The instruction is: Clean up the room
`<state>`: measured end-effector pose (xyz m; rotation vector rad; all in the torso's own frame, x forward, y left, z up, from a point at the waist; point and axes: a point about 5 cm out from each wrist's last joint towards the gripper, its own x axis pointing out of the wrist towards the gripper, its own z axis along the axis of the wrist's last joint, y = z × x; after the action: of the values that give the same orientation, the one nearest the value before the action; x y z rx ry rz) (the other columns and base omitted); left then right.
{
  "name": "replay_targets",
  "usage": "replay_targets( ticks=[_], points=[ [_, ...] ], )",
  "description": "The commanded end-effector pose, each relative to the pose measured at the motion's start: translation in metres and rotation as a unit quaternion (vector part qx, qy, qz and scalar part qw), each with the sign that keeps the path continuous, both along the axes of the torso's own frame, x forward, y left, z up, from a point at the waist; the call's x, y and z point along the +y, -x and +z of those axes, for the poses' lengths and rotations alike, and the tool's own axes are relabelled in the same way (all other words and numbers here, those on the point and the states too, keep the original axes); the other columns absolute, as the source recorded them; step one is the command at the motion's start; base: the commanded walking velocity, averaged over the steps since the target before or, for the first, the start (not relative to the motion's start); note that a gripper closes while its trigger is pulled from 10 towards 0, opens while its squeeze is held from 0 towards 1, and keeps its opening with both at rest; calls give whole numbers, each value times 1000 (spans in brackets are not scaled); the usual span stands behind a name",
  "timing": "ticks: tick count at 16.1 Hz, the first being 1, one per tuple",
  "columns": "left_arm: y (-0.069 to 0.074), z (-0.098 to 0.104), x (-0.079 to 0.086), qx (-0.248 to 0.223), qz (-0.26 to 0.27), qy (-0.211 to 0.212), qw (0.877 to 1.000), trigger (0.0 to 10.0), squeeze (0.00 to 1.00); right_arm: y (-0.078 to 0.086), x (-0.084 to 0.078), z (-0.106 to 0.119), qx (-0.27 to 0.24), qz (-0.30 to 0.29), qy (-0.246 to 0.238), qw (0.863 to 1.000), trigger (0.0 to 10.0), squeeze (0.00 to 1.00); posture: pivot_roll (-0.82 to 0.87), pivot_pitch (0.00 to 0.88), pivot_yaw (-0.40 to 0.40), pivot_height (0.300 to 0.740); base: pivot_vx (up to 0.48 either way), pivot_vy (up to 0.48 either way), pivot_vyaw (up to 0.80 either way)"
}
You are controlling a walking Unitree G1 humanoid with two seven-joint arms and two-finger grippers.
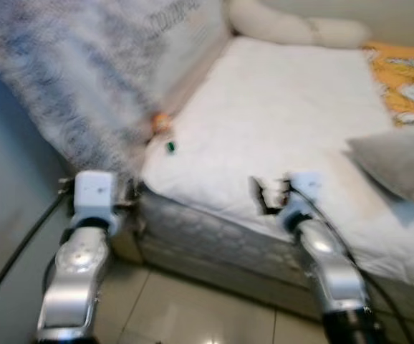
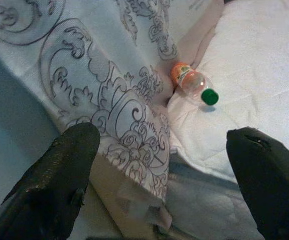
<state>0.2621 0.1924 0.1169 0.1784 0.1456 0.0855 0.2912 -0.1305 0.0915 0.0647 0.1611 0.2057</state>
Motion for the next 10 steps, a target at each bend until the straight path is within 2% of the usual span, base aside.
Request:
replay_targets(
  ticks=[1,6,10],
  points=[
    [-1,2,-8,-5,-12,8,1000,10000,0,2,-14,-1,0,-21,15,1000,10000,0,-9,0,15,740,368,0,0],
    [3,0,-8,1,-16,6,1000,10000,0,1,-8,-1,1,-5,20,1000,10000,0,-2,0,13,740,365,0,0],
    [7,-5,-15,12,-41,3,999,10000,0,0,-10,-2,3,-12,25,1000,10000,0,0,0,12,740,365,0,678]
  ],
)
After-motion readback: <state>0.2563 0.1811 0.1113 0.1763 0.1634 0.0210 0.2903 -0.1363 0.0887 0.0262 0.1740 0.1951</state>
